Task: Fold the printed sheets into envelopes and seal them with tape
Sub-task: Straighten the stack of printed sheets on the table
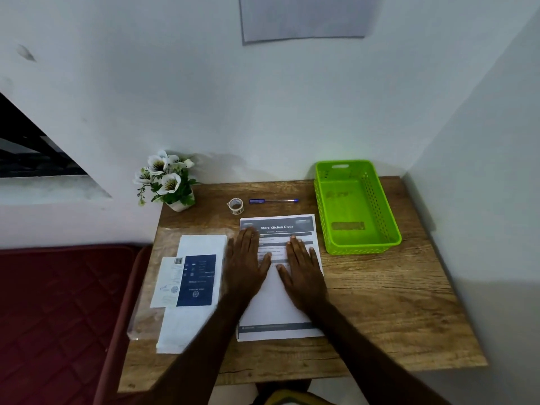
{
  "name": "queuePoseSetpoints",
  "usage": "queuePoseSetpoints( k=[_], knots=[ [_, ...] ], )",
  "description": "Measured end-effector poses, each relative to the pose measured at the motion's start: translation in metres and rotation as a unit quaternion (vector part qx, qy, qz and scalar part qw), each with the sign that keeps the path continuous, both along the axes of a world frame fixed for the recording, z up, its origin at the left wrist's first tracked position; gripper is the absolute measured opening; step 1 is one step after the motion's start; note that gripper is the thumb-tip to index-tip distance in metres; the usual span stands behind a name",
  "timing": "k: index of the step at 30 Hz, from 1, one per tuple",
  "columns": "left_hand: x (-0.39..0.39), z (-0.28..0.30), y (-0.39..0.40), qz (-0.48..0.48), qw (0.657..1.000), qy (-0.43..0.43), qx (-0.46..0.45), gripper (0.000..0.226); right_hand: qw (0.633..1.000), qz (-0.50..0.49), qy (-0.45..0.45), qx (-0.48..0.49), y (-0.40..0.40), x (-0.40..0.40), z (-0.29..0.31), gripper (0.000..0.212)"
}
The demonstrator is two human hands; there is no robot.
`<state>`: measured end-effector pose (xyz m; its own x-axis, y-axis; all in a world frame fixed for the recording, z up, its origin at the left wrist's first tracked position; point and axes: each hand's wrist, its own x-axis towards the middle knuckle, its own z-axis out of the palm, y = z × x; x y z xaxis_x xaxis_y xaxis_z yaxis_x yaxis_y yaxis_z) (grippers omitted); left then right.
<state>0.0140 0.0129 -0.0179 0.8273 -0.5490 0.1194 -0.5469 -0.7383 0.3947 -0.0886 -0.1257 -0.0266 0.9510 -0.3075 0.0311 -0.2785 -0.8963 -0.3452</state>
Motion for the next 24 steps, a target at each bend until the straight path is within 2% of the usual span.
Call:
queuePoseSetpoints(
  k=[4,7,11,15,24],
  knots=[
    [0.028,0.005,-0.001,-0.001,1.000,0.005,0.020,0.073,0.993,-0.032,-0.116,-0.012,-0.011,0.015,0.014,0.058],
    [0.047,0.007,-0.002,-0.018,0.999,0.028,0.038,0.079,0.991,-0.036,-0.131,-0.012,-0.026,0.037,0.026,0.054],
    [0.054,0.007,0.002,-0.032,0.998,0.039,0.041,0.085,1.000,-0.003,-0.024,0.002,-0.045,0.067,0.043,0.060],
    [0.060,0.005,0.005,-0.045,0.996,0.046,0.059,0.090,0.996,0.044,0.066,-0.036,-0.058,0.088,0.046,0.076],
    [0.092,0.022,-0.007,-0.110,0.981,0.047,0.153,0.113,0.977,0.095,0.146,-0.123,-0.072,0.109,0.054,0.092]
  ],
)
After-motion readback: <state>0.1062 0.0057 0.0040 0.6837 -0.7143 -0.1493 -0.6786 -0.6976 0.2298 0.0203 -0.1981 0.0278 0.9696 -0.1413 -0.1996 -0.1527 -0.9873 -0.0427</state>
